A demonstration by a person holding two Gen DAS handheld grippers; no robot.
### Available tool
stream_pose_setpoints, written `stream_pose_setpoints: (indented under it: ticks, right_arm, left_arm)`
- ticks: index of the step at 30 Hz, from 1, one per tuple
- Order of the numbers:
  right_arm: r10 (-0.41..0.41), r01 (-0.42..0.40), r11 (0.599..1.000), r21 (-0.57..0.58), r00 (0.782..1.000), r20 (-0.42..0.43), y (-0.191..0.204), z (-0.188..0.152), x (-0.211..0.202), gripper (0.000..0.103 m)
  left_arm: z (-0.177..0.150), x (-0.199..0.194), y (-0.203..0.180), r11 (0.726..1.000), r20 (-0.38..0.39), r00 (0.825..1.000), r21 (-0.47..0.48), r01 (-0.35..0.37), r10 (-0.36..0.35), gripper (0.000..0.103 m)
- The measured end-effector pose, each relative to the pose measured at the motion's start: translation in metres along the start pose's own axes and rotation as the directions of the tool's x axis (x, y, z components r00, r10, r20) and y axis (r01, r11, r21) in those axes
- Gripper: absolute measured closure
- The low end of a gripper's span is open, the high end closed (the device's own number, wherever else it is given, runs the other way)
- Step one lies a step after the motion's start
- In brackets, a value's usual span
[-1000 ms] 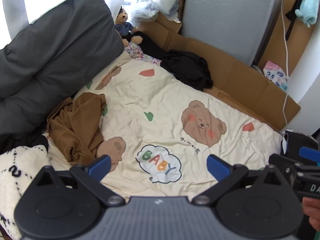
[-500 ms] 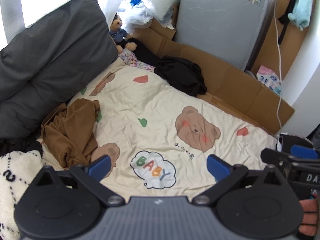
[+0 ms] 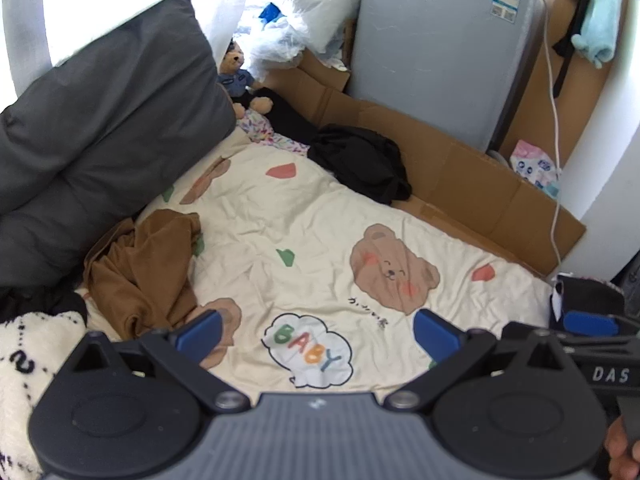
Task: Fold clothes
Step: 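Move both tools over the bed toward the crumpled brown garment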
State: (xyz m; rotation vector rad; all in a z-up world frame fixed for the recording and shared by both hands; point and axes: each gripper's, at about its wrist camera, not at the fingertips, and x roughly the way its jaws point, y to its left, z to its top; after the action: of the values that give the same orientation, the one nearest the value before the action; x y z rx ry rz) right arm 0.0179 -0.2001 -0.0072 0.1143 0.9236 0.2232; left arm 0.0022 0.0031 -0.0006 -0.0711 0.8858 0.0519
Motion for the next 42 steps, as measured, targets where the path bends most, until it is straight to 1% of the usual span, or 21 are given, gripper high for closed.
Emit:
stream_pose_setpoints:
  ticks: [2,4,6,10,13,17,19,21,22,23,25,28,31,34,37,38,42]
  right_arm:
    - [-0.012,0.012,1.000,-0.005,1.000,-0.006,0.000,-0.001,0.000,0.000]
    - [-0.028,0.028,1.000,-0.012,1.000,0.001,0.001,-0.001,-0.001,0.000]
    - [-0.035,0.035,0.999,-0.009,0.999,0.010,0.000,0.000,-0.003,0.000]
    - [0.035,-0.036,0.999,0.014,0.999,0.022,-0.005,0.003,-0.007,0.000]
    - [0.046,-0.045,0.999,-0.017,0.998,0.042,0.002,0.005,-0.010,0.000]
    - [0.068,-0.066,0.997,-0.035,0.996,0.058,0.004,0.005,-0.011,0.000]
    - [0.076,-0.074,0.997,-0.030,0.996,0.054,0.003,0.007,-0.010,0.000]
    - [0.082,-0.081,0.996,-0.019,0.995,0.047,0.002,0.007,-0.008,0.000]
    - [0.085,-0.084,0.996,-0.016,0.995,0.043,0.001,0.008,-0.006,0.000]
    - [0.088,-0.088,0.996,-0.013,0.995,0.038,0.000,0.008,-0.003,0.000]
    - [0.091,-0.090,0.996,-0.013,0.995,0.034,0.000,0.009,0.000,0.000]
    - [0.085,-0.085,0.996,-0.019,0.996,0.035,-0.001,0.012,0.006,0.000]
    - [0.081,-0.080,0.996,-0.026,0.996,0.039,-0.002,0.014,0.011,0.000]
    - [0.087,-0.086,0.996,-0.022,0.996,0.036,-0.004,0.016,0.017,0.001]
    - [0.091,-0.090,0.996,-0.025,0.995,0.028,-0.004,0.017,0.023,0.003]
    - [0.092,-0.092,0.995,-0.027,0.995,0.024,-0.004,0.017,0.025,0.005]
    - [0.102,-0.101,0.994,-0.029,0.995,0.025,-0.003,0.020,0.031,0.005]
  left_arm:
    - [0.000,-0.002,0.001,1.000,0.013,1.000,0.011,0.000,0.000,0.000]
    - [0.001,-0.003,0.003,1.000,0.021,1.000,0.014,0.014,-0.014,0.003]
    - [0.001,-0.003,0.004,1.000,0.022,1.000,0.011,0.022,-0.022,0.003]
    - [0.003,0.000,0.006,0.999,0.008,0.999,-0.011,0.050,-0.050,0.004]
    - [0.003,0.000,0.008,0.996,0.007,0.996,-0.019,0.084,-0.084,0.004]
    - [0.004,0.001,0.009,0.994,0.013,0.994,-0.031,0.109,-0.109,0.004]
    - [0.003,0.004,0.009,0.991,0.016,0.991,-0.026,0.134,-0.134,0.005]
    - [0.003,0.006,0.009,0.983,0.012,0.983,-0.027,0.184,-0.184,0.009]
    - [0.003,0.008,0.010,0.977,0.011,0.978,-0.035,0.210,-0.210,0.009]
    - [0.003,0.011,0.009,0.978,0.006,0.978,-0.030,0.208,-0.208,0.009]
    - [0.002,0.017,0.008,0.977,-0.010,0.977,-0.031,0.213,-0.213,0.014]
    - [0.001,0.023,0.007,0.981,-0.009,0.981,-0.019,0.192,-0.192,0.018]
    - [0.002,0.027,0.009,0.981,-0.018,0.981,-0.028,0.194,-0.194,0.022]
    - [0.003,0.033,0.012,0.982,-0.037,0.981,-0.035,0.188,-0.189,0.022]
    - [0.004,0.041,0.014,0.986,-0.045,0.985,-0.020,0.167,-0.168,0.022]
    - [0.005,0.044,0.015,0.986,-0.051,0.985,-0.019,0.166,-0.167,0.022]
    - [0.009,0.055,0.026,0.984,-0.072,0.982,-0.040,0.171,-0.173,0.024]
